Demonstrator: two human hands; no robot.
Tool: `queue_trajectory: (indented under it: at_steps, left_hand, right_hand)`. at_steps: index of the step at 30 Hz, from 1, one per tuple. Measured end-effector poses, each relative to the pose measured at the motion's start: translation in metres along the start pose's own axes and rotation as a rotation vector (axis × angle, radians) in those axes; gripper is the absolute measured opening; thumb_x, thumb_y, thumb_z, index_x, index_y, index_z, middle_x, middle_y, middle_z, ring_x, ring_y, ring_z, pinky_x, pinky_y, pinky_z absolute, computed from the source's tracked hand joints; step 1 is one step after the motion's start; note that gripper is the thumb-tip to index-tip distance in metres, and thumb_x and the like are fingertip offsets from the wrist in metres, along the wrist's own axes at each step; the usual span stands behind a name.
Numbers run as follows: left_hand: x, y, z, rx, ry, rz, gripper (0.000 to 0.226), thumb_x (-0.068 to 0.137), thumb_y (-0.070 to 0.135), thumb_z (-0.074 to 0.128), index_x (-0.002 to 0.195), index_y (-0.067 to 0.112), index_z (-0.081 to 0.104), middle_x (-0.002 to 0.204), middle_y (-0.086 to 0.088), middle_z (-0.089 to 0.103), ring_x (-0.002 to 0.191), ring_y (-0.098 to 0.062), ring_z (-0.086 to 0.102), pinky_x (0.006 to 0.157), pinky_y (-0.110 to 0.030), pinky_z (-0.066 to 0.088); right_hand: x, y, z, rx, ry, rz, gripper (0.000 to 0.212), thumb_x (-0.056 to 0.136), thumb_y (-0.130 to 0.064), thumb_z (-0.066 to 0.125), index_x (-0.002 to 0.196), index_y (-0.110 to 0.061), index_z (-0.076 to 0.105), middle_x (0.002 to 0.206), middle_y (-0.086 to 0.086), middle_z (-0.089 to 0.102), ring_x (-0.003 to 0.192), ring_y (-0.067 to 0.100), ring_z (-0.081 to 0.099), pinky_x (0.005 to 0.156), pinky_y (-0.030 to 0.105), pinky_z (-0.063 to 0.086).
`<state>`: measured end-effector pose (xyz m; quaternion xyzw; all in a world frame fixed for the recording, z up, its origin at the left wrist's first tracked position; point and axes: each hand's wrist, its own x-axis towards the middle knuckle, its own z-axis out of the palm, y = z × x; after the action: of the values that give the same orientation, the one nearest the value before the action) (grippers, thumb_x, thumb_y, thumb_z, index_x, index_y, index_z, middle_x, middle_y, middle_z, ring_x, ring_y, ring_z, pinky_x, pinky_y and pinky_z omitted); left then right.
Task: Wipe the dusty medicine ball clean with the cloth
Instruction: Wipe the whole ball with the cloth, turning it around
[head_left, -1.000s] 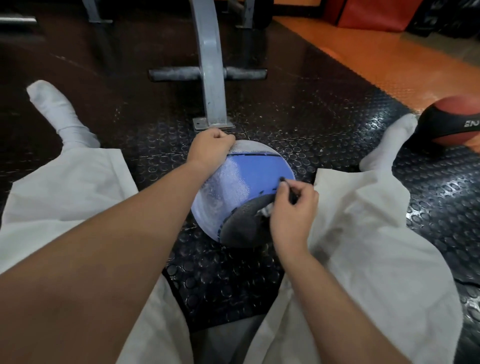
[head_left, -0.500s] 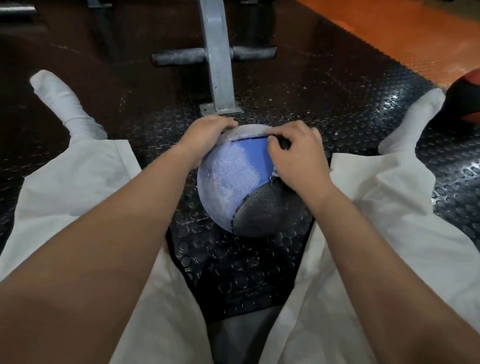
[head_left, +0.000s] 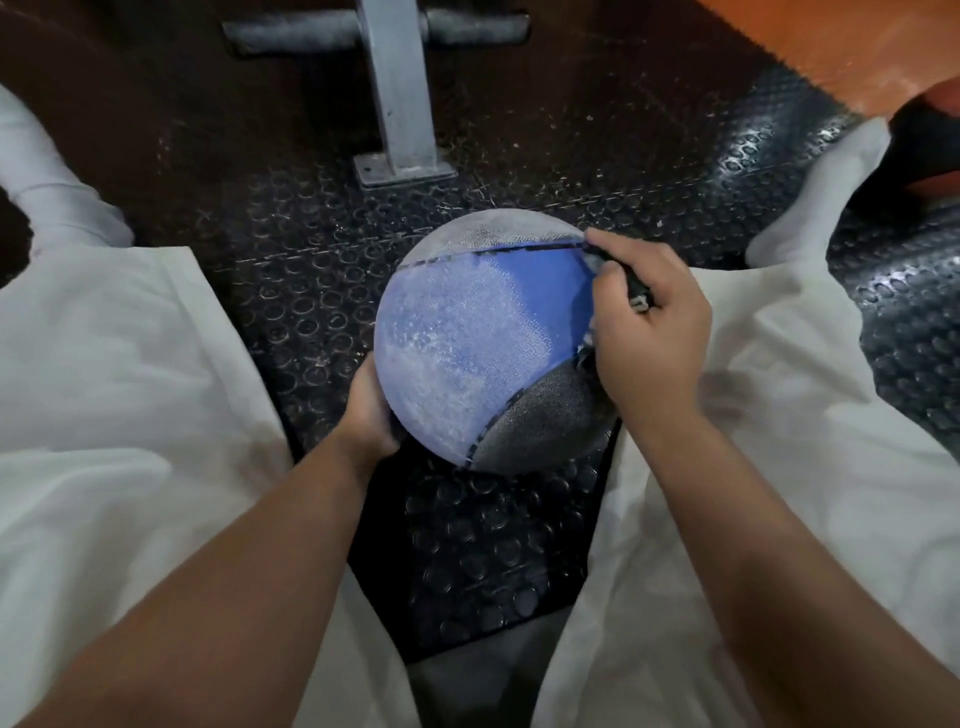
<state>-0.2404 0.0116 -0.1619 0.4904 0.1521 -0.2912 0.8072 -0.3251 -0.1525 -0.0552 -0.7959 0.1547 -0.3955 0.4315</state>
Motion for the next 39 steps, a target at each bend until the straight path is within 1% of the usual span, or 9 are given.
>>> queue_trajectory:
  at_steps: [4,8,10,13,16,23,26,30,39]
  left_hand:
    - [-0.001,-0.013,0.015,-0.125,-0.039,0.081,0.061,0.106,0.025,0.027,0.068,0.017,0.075,0.065,0.001,0.072,0.06,-0.013,0.069,0.049,-0.022,0.054]
    - [0.001,-0.008,0.021,-0.218,-0.018,0.083,0.047,0.104,0.032,0.028,0.085,0.014,0.067,0.068,0.0,0.072,0.059,-0.014,0.07,0.051,-0.024,0.055]
    - [0.003,-0.007,0.02,-0.28,-0.031,0.074,0.061,0.104,0.035,0.028,0.072,0.016,0.077,0.07,0.0,0.073,0.059,-0.016,0.07,0.052,-0.027,0.057]
    - [-0.001,-0.004,0.016,-0.316,-0.03,0.071,0.056,0.1,0.037,0.034,0.069,0.018,0.078,0.076,-0.002,0.073,0.067,-0.019,0.07,0.066,-0.031,0.055]
    - [-0.006,0.007,0.009,-0.239,-0.058,0.106,0.031,0.089,0.037,0.045,0.089,0.017,0.068,0.089,-0.003,0.071,0.084,-0.021,0.065,0.081,-0.037,0.049]
    - [-0.03,0.06,0.002,0.038,-0.03,0.117,0.041,0.095,0.042,0.043,0.072,0.021,0.07,0.084,0.0,0.073,0.078,-0.018,0.067,0.071,-0.033,0.051]
    - [-0.046,0.072,0.003,0.114,-0.007,0.129,0.05,0.096,0.046,0.044,0.065,0.022,0.075,0.082,-0.001,0.075,0.072,-0.016,0.071,0.068,-0.032,0.051]
    - [-0.057,0.077,0.004,0.183,0.064,0.173,0.041,0.098,0.042,0.043,0.082,0.018,0.072,0.086,-0.002,0.075,0.083,-0.019,0.07,0.072,-0.033,0.052]
    - [-0.058,0.083,0.007,0.364,0.137,0.203,0.037,0.1,0.037,0.042,0.078,0.023,0.069,0.078,0.005,0.074,0.081,-0.014,0.067,0.068,-0.032,0.049]
  right_hand:
    - [0.001,0.005,-0.003,0.106,0.089,0.094,0.031,0.081,-0.009,0.049,0.096,-0.031,0.066,0.086,-0.016,0.062,0.08,-0.005,0.057,0.075,0.01,0.041]
    - [-0.002,0.003,0.001,0.113,0.118,0.117,0.03,0.078,-0.013,0.05,0.092,-0.032,0.068,0.082,-0.014,0.062,0.076,0.001,0.057,0.073,0.016,0.043]
    - [-0.002,-0.003,0.005,0.11,0.111,0.132,0.027,0.077,-0.017,0.05,0.089,-0.034,0.068,0.084,-0.012,0.064,0.079,-0.002,0.057,0.076,0.016,0.044]
    - [-0.001,-0.01,0.01,0.086,0.079,0.154,0.027,0.077,-0.018,0.051,0.086,-0.037,0.068,0.081,-0.013,0.062,0.077,-0.003,0.056,0.076,0.015,0.044]
    - [0.002,-0.008,0.01,0.128,0.08,0.26,0.029,0.078,-0.018,0.052,0.078,-0.042,0.068,0.079,-0.012,0.063,0.071,-0.001,0.055,0.072,0.018,0.044]
    - [-0.015,0.015,0.017,0.384,0.196,0.576,0.026,0.087,-0.01,0.052,0.081,-0.024,0.073,0.08,-0.005,0.069,0.071,0.007,0.057,0.069,0.027,0.046]
    - [-0.026,0.025,0.028,0.488,0.254,0.714,0.026,0.088,-0.004,0.048,0.09,-0.01,0.074,0.087,0.002,0.072,0.083,0.014,0.065,0.082,0.035,0.051]
    - [-0.035,0.031,0.036,0.48,0.298,0.799,0.029,0.082,-0.006,0.048,0.085,-0.014,0.076,0.099,0.008,0.073,0.102,0.025,0.066,0.094,0.042,0.051]
    - [-0.033,0.03,0.03,0.431,0.191,0.692,0.026,0.09,-0.004,0.049,0.093,-0.015,0.072,0.072,-0.015,0.066,0.065,-0.005,0.056,0.073,0.018,0.046]
